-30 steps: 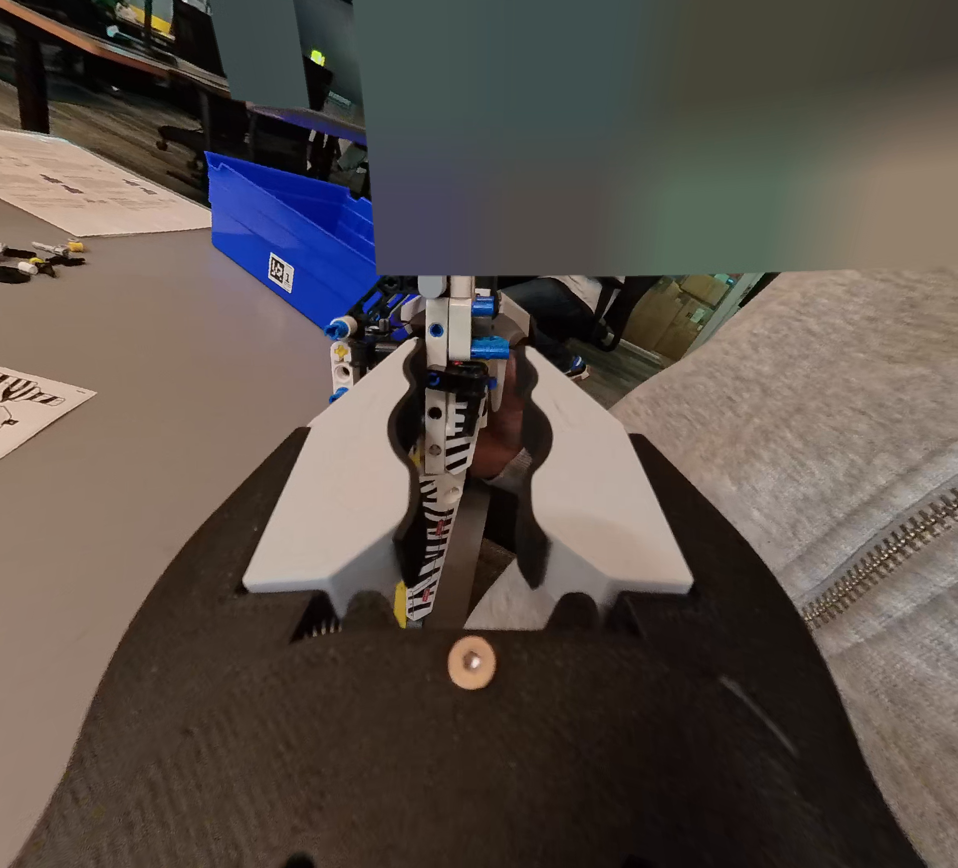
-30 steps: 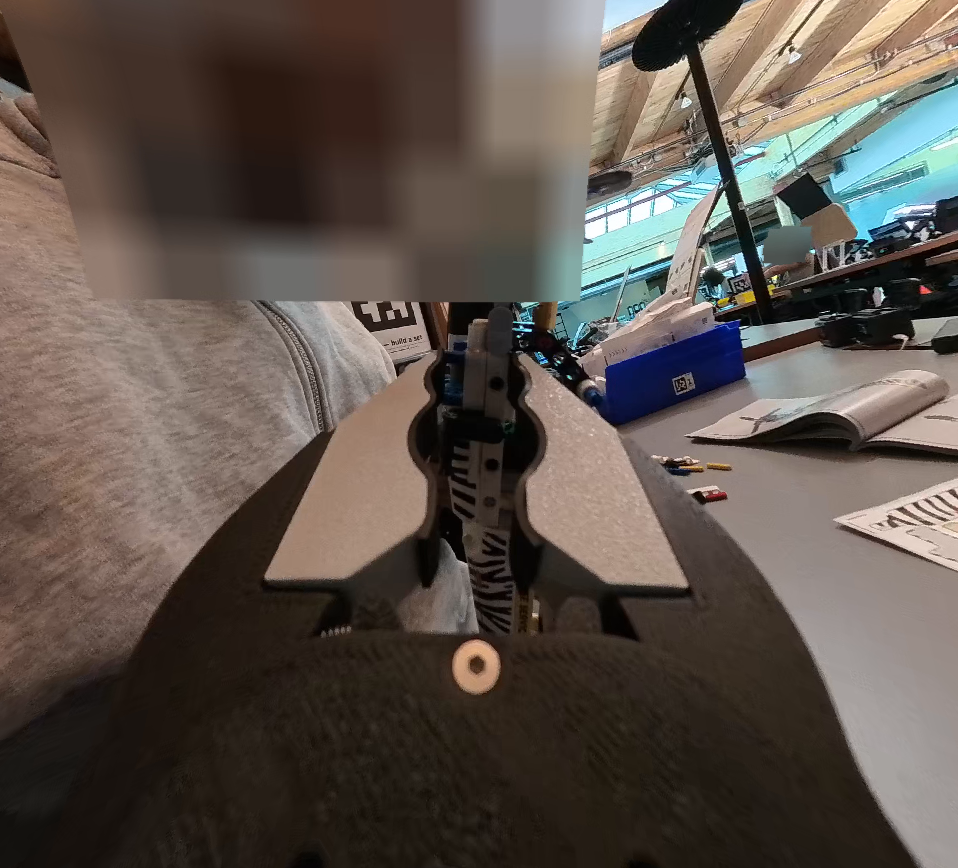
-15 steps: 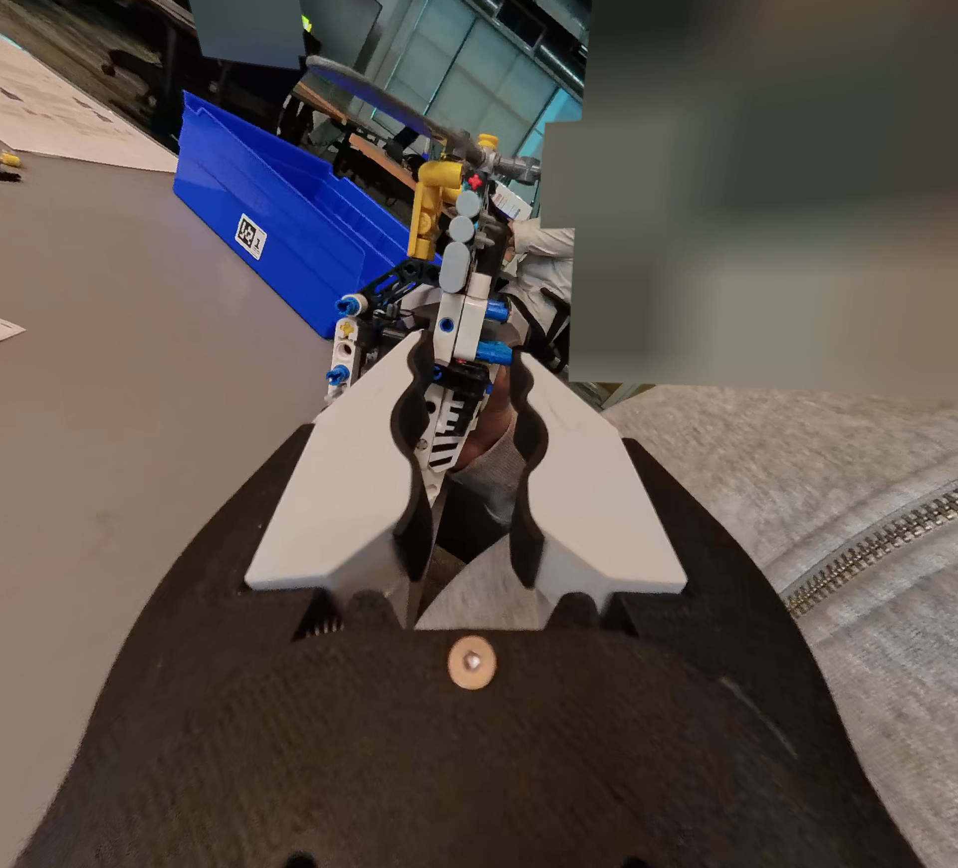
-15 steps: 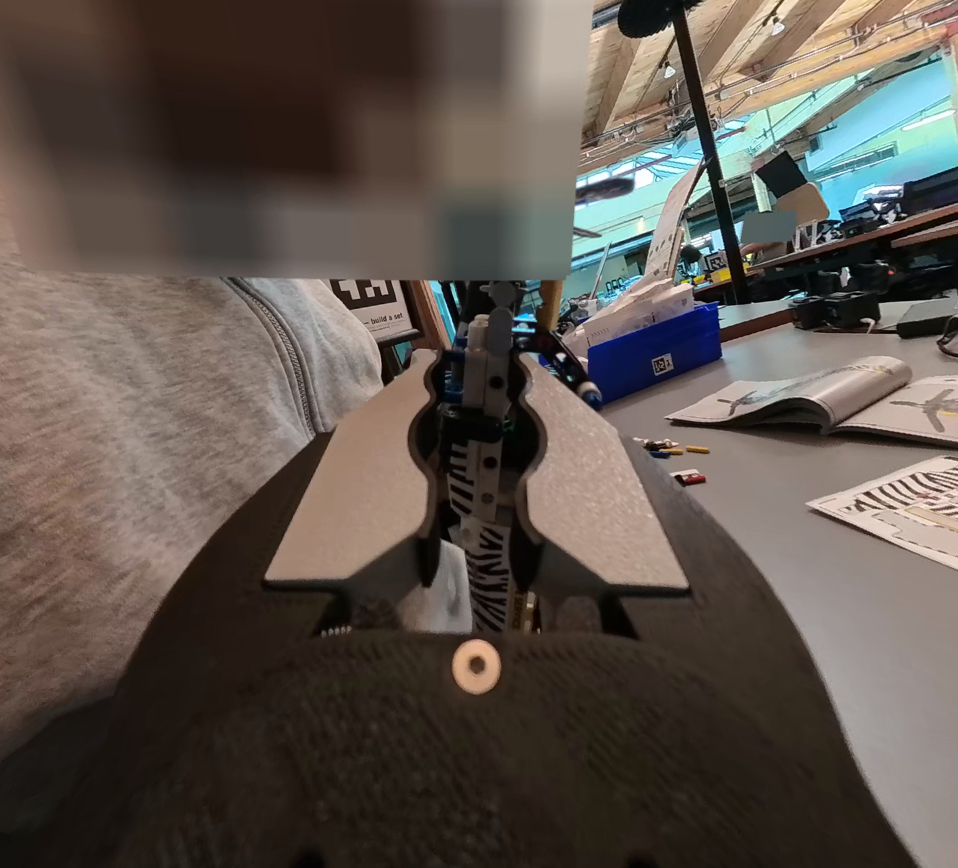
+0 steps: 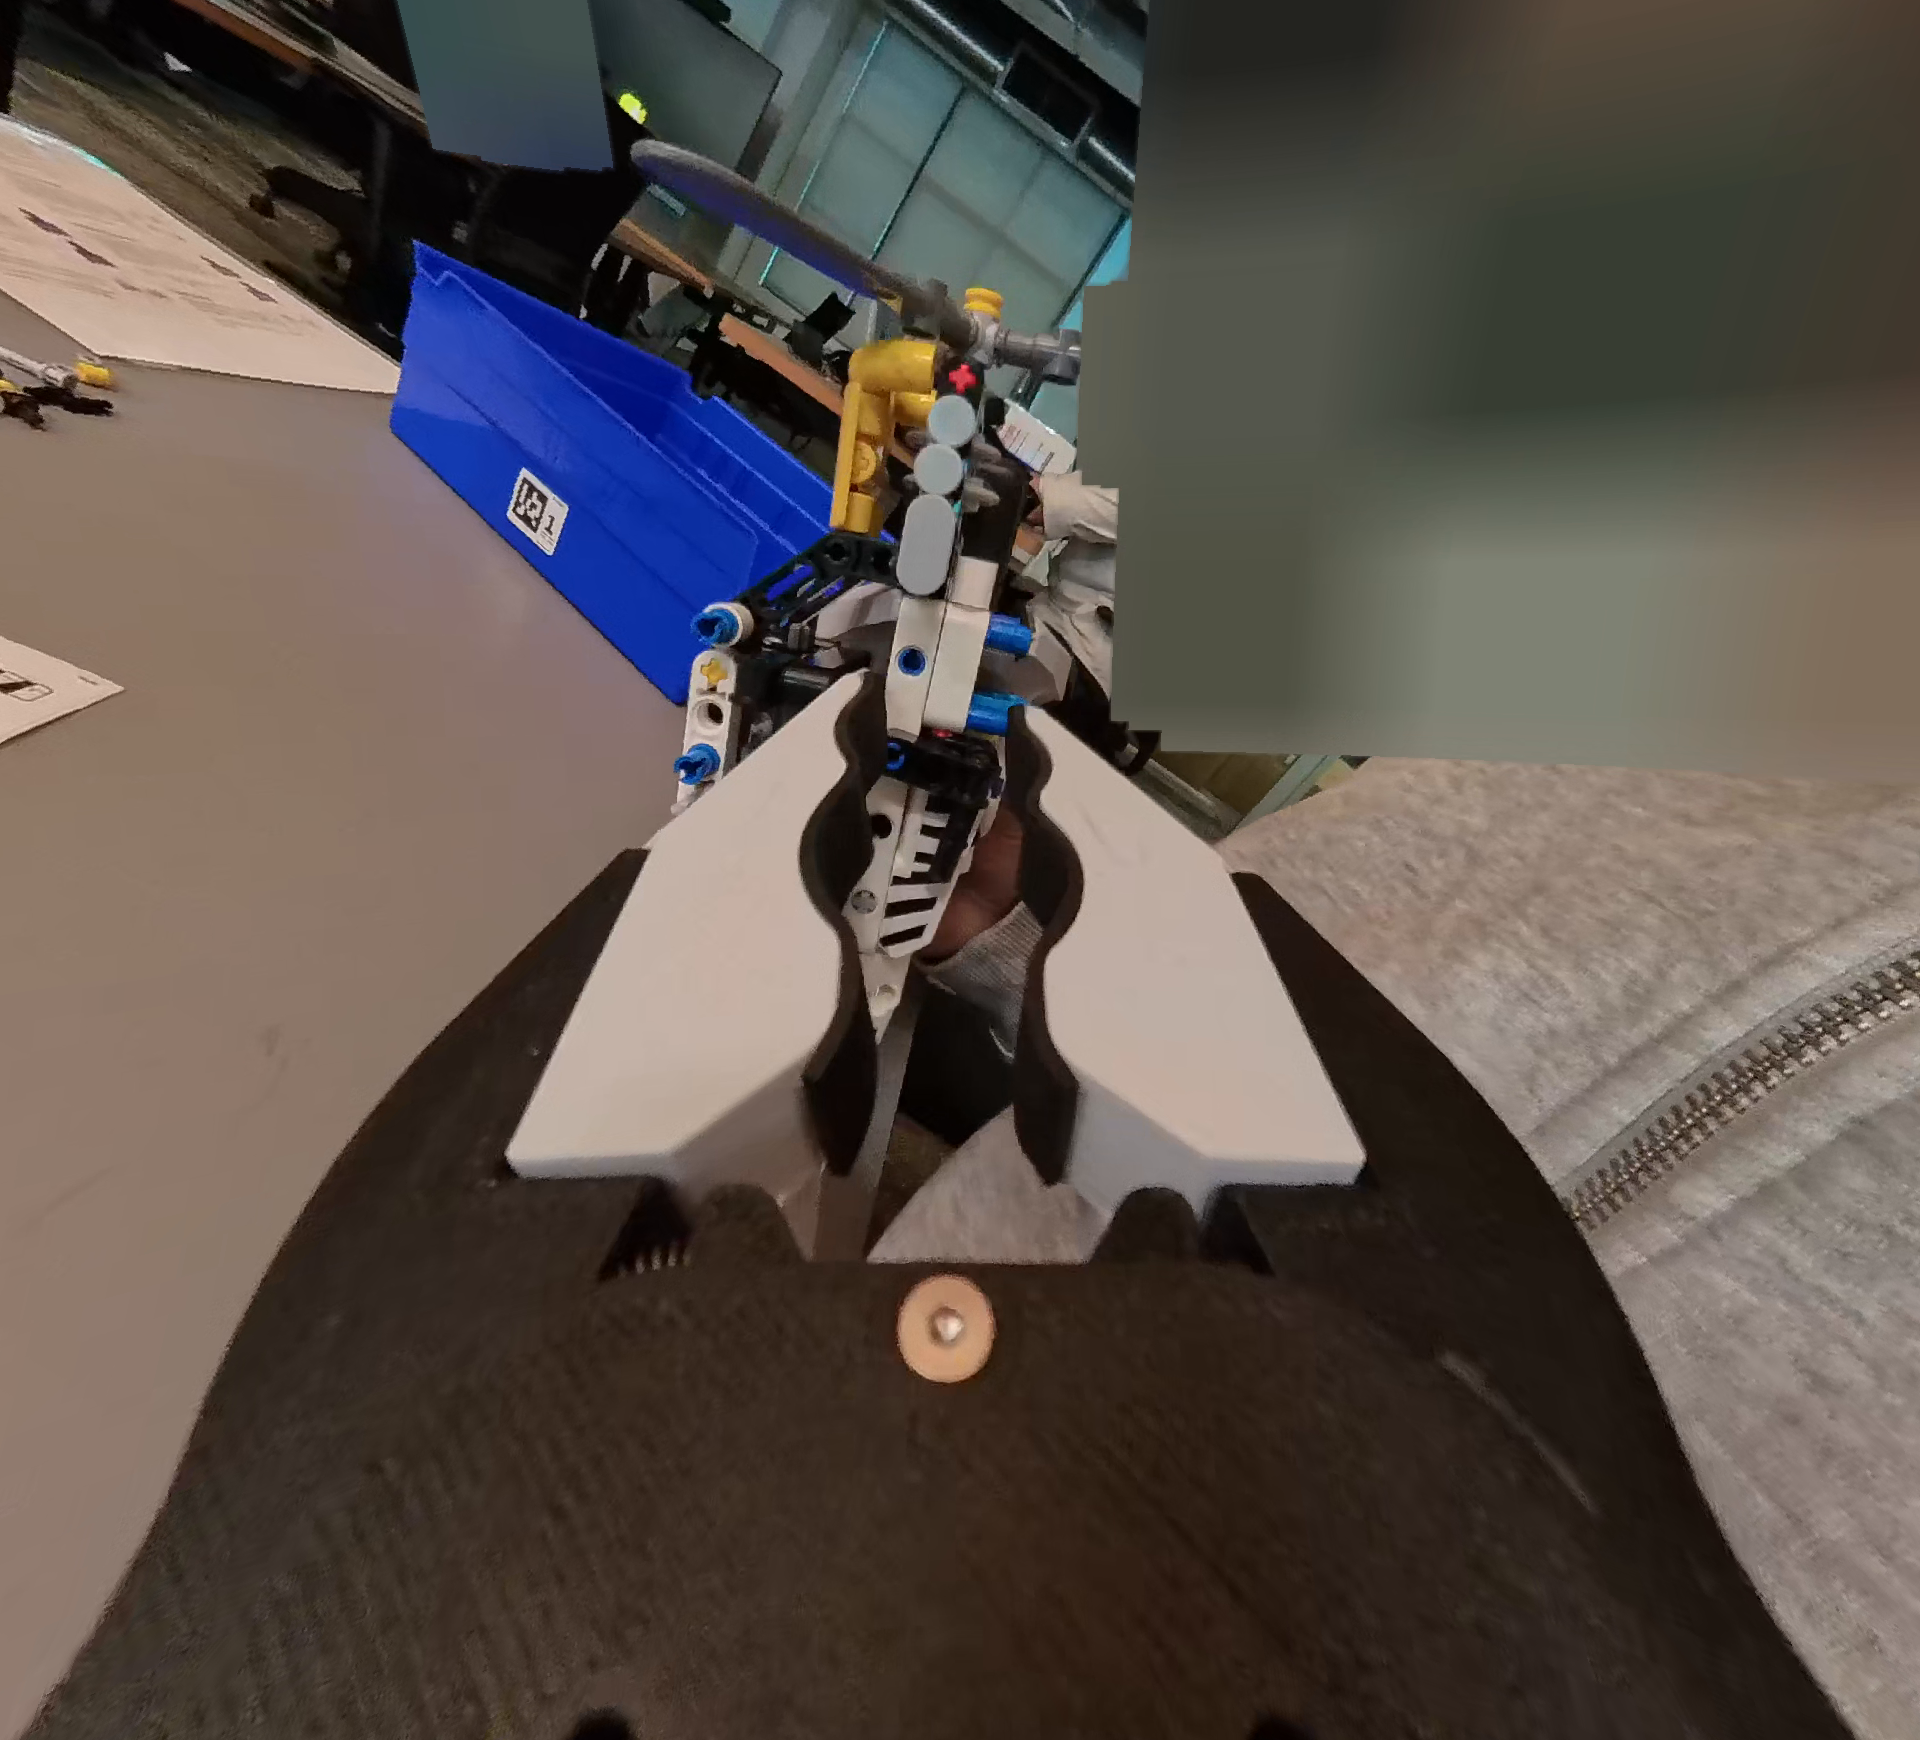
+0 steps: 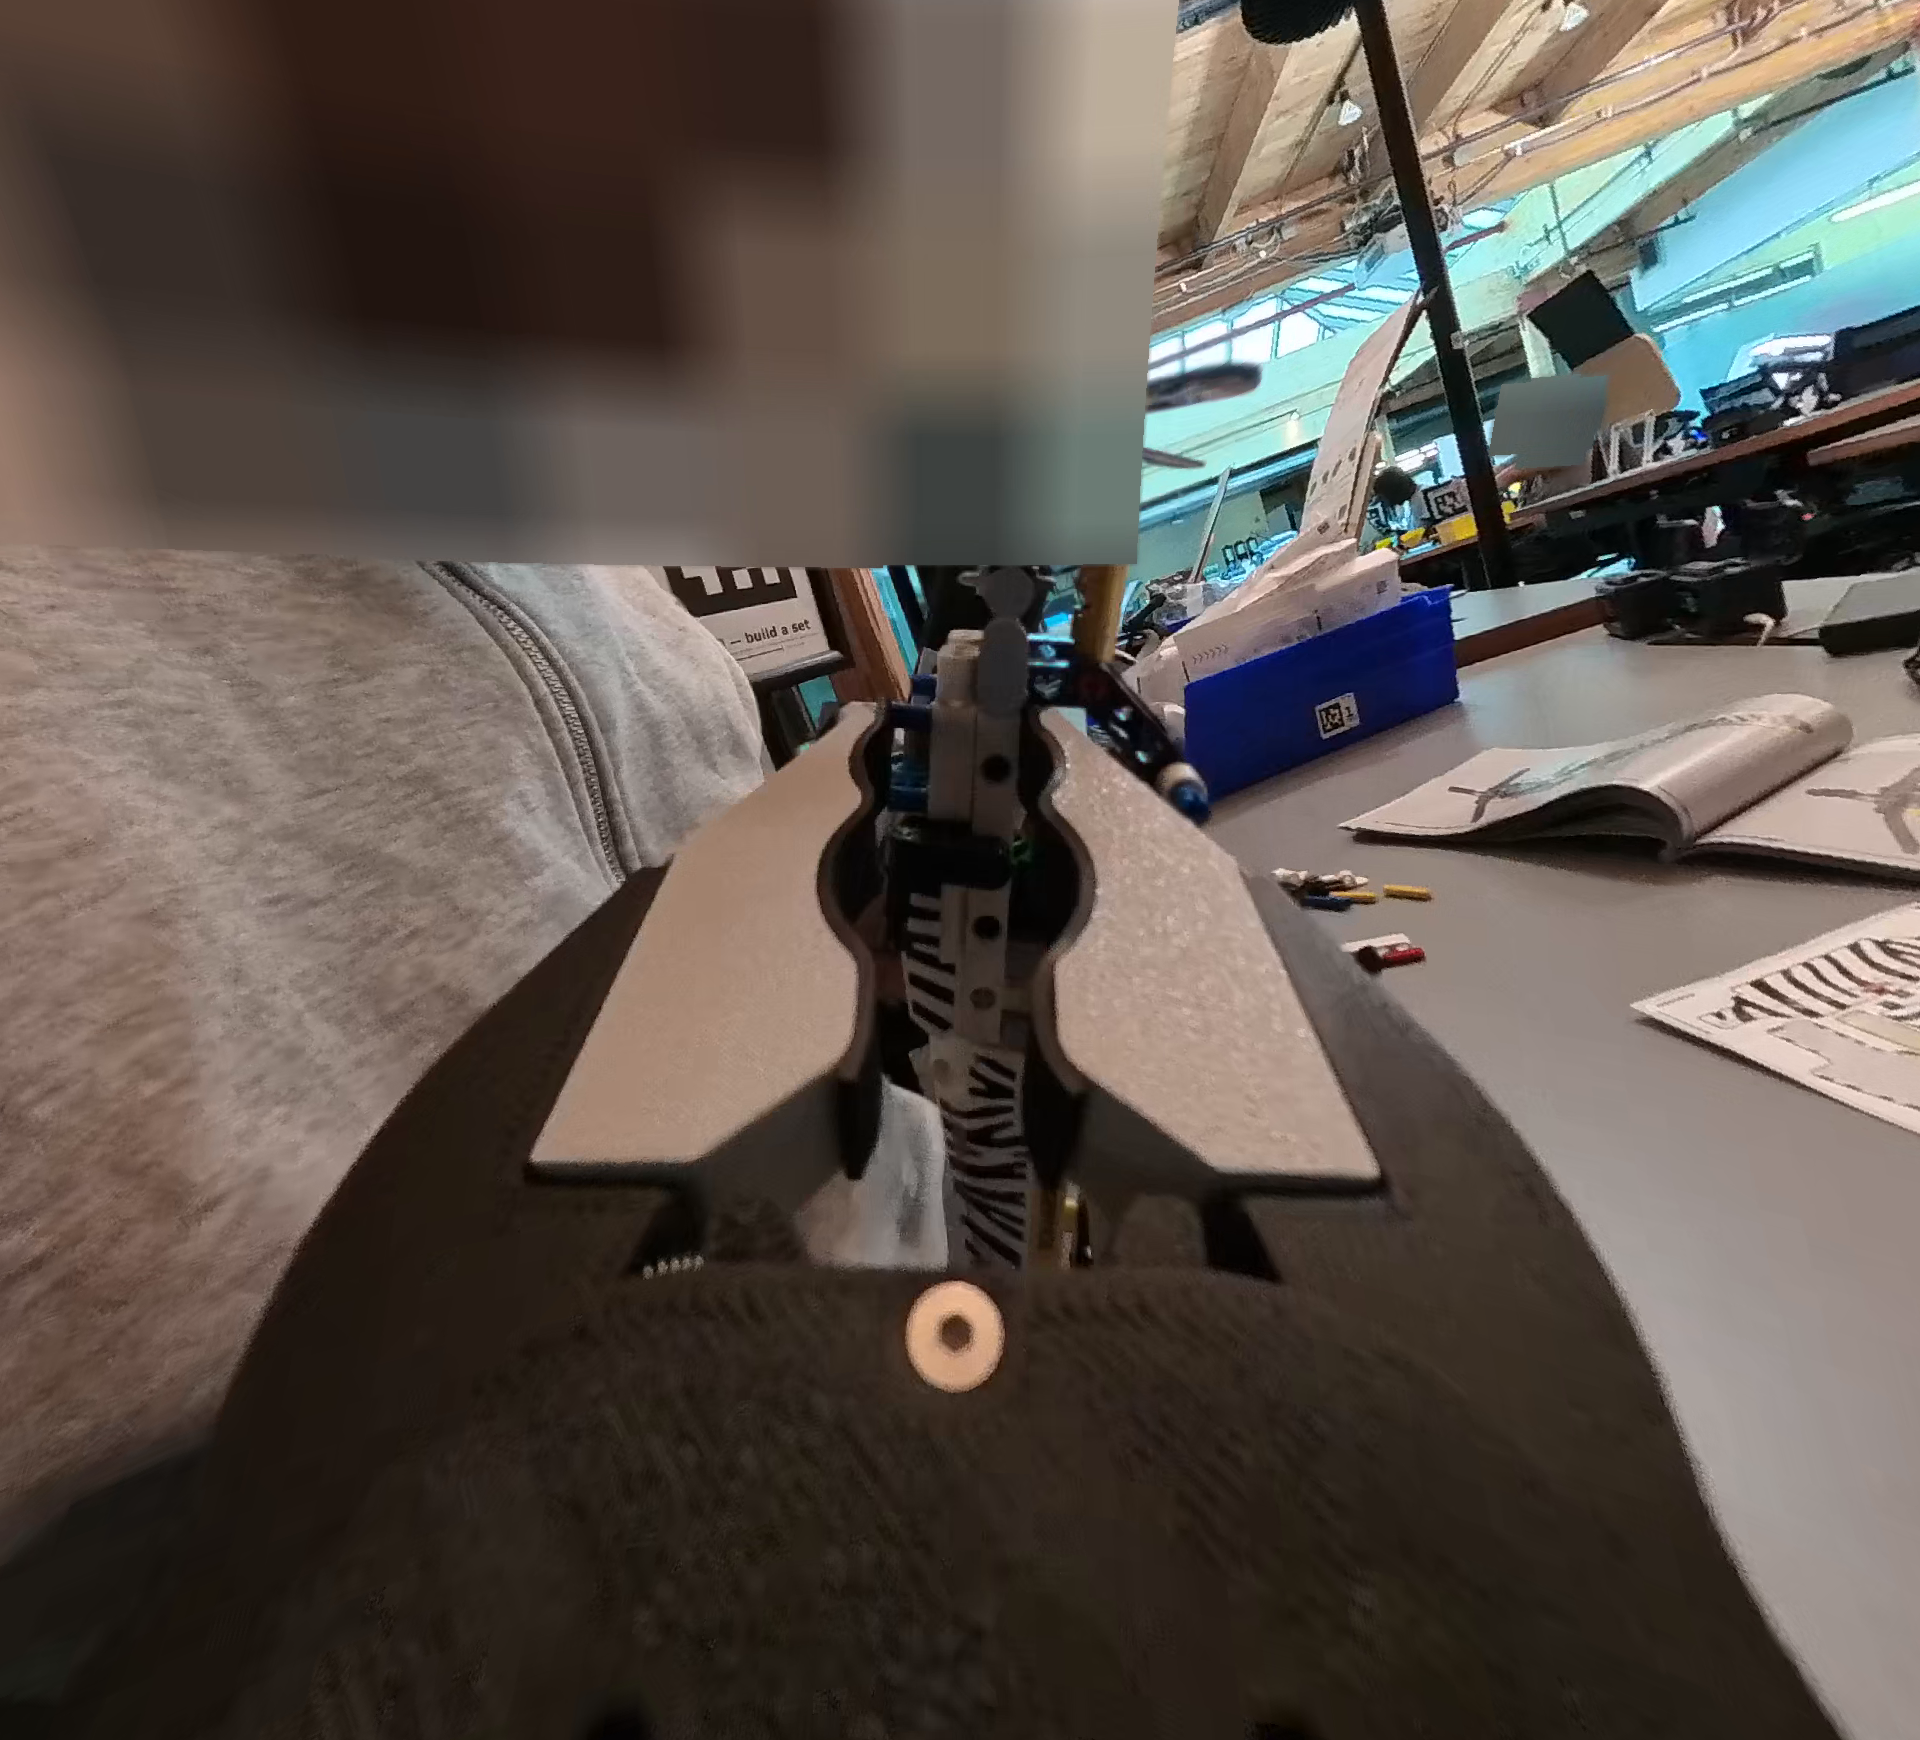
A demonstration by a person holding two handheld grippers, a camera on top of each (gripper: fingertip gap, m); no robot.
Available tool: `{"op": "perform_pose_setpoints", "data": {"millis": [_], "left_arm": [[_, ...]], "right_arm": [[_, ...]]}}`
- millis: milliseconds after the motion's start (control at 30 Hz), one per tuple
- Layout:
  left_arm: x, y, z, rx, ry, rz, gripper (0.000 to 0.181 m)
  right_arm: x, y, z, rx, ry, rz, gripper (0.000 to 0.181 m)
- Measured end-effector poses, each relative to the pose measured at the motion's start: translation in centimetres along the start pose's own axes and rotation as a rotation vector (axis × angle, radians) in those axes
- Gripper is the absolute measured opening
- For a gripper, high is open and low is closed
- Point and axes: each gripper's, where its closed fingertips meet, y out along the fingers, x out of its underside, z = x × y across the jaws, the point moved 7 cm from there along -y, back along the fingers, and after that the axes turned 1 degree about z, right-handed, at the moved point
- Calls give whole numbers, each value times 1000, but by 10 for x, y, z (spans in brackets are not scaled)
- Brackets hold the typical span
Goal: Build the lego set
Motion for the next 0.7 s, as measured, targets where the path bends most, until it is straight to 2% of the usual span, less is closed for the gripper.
{"op": "perform_pose_setpoints", "data": {"millis": [333, 633, 700], "left_arm": [[-2, -2, -6, -31, -13, 11, 22], [-2, -6, -26, -18, -162, 58, 21], [-1, -8, -30, 3, -214, 77, 22]], "right_arm": [[0, 4, 3, 83, -4, -38, 21], [4, 6, 20, 141, 155, -21, 22], [5, 6, 19, 121, 158, -12, 28]]}}
